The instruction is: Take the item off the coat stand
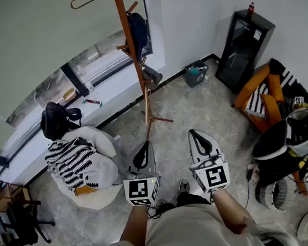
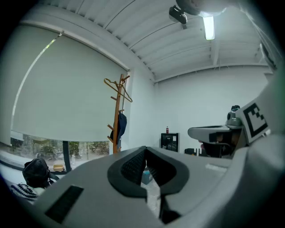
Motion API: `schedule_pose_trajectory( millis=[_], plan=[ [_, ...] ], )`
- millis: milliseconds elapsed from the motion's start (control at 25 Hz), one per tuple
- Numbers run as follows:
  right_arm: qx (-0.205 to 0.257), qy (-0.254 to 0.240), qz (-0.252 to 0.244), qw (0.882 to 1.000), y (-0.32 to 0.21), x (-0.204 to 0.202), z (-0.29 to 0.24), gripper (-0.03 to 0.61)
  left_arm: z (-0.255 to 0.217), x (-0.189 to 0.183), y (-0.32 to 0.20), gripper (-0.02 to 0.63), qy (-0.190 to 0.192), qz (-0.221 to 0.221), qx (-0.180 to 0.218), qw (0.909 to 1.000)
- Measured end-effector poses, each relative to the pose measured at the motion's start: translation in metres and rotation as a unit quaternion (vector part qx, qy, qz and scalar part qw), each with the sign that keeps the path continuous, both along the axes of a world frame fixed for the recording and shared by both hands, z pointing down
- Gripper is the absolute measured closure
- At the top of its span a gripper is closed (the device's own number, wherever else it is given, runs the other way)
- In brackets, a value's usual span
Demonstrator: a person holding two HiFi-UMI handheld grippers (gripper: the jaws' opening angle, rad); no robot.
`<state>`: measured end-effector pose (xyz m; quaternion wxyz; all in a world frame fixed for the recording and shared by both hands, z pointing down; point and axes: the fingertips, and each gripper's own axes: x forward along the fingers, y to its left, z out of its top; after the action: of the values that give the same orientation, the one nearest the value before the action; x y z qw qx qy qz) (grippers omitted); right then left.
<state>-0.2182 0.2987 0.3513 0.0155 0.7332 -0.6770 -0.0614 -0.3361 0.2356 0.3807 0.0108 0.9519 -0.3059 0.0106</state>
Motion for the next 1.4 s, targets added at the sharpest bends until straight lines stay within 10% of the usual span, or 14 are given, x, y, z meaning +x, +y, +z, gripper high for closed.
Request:
schedule_pose_trajectory(
  millis=[1400],
  plan=[
    [-0.035,-0.024,-0.01,0.999,-0.085,0.124,0.042,0.574,0.052,0.135,-0.086,0.603,-0.049,0.025,-0.052,0.9971]
  ],
)
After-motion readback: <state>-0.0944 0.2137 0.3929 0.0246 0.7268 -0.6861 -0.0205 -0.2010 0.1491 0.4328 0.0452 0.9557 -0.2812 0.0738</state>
